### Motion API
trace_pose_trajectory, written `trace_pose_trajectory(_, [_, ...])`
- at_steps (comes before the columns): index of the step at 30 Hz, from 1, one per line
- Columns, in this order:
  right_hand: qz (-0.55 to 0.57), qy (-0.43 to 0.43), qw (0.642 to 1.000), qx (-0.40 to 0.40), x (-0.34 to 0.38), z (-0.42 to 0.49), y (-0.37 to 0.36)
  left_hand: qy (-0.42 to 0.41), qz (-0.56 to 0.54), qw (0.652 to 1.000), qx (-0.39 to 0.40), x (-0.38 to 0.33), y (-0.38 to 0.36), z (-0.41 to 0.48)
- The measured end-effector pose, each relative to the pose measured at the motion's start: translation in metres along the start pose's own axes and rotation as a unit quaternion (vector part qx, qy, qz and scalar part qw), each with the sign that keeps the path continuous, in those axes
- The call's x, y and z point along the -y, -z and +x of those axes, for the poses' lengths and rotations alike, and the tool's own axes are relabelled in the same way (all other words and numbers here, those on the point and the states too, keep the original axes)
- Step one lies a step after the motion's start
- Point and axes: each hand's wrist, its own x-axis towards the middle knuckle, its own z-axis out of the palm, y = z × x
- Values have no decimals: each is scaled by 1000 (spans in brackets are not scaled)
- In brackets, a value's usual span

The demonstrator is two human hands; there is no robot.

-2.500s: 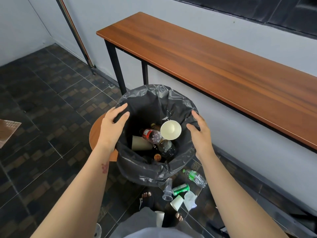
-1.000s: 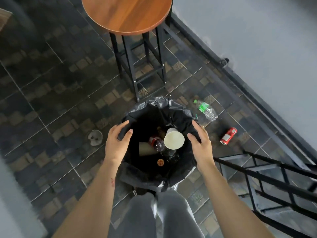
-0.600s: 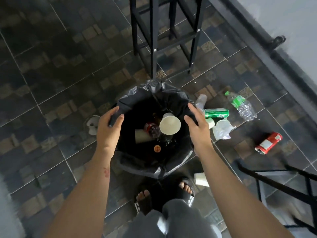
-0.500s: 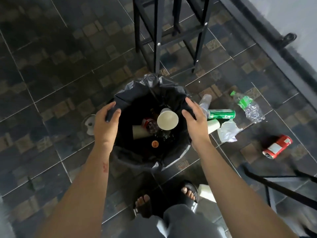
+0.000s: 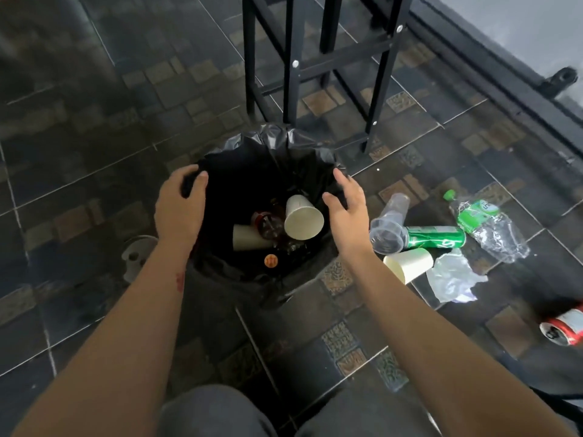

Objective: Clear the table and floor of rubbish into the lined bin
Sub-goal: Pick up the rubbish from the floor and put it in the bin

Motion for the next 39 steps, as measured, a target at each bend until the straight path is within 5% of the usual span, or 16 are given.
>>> trace_pose_trajectory(11, [-73, 86, 993, 22, -25, -5, 28, -110, 296, 948, 32, -24, -13, -12])
trace_pose_trajectory(19, [-138, 51, 989, -32, -52, -27, 99, -256, 194, 939, 126, -109, -84, -79])
trace_pose_trajectory(25, [-271, 11, 958, -90, -87, -42, 167, -354, 133, 896, 232, -147, -161, -170])
trace_pose_trajectory(32, [-412, -75, 902, -105, -152, -46, 230, -334, 228, 845, 349, -102, -261, -216])
trace_pose_trajectory(39, [-491, -132, 859, -61, -193, -14, 250, -378, 324, 800, 336, -68, -326, -222])
